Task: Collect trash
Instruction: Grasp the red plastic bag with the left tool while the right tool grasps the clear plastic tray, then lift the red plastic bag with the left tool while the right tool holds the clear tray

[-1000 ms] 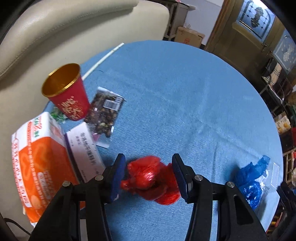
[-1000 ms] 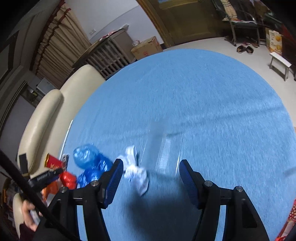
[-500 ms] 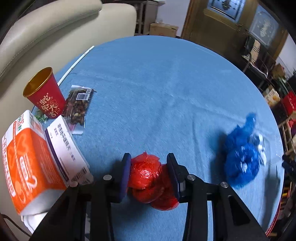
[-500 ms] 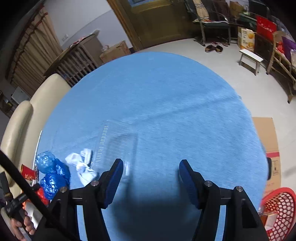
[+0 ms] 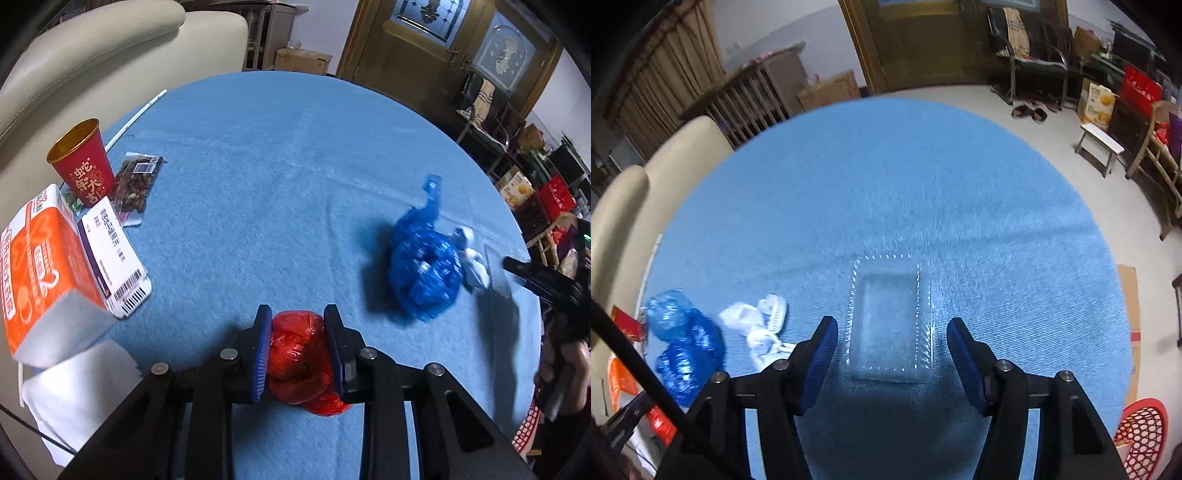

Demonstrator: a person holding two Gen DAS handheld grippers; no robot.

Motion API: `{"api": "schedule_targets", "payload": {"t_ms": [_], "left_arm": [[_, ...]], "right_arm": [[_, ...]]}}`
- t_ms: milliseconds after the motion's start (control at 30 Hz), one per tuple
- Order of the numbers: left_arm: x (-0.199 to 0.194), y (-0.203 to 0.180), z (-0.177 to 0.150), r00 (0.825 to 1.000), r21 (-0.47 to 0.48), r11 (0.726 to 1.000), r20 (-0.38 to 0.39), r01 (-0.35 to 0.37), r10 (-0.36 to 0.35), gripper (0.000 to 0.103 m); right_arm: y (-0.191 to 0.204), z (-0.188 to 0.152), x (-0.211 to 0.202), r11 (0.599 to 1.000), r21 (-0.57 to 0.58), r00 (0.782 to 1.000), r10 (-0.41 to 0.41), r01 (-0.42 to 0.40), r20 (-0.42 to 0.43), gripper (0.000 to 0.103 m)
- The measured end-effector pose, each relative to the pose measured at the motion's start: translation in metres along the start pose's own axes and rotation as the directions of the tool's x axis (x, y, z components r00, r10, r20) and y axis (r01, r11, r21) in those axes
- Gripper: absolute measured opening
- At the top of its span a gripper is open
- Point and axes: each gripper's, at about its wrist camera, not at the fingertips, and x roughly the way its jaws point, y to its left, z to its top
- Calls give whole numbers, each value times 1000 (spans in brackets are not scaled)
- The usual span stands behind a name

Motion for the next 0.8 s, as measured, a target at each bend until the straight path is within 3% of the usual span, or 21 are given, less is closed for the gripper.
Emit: {"api": "schedule_targets", "payload": {"t_ms": [133, 400, 667, 800], "left_arm": [[-7, -6, -9, 1000, 5, 1000, -1, 29, -29, 20], [-21, -9, -26, 998, 2, 998, 10, 68, -68, 20], [-41, -21, -51, 995, 21, 995, 14, 100, -100, 20], [-54, -31, -63, 993, 38, 993, 26, 115, -116, 20]], "right_arm": [[-1, -3, 3, 1000, -15, 1000, -9, 9, 0, 49], [-18, -25, -43, 996, -26, 995, 82, -81, 53, 49], [-26, -82, -87, 973, -99, 975, 216, -210, 52, 49], [-26, -107, -106, 962, -133, 967, 247, -237, 63, 49]]}}
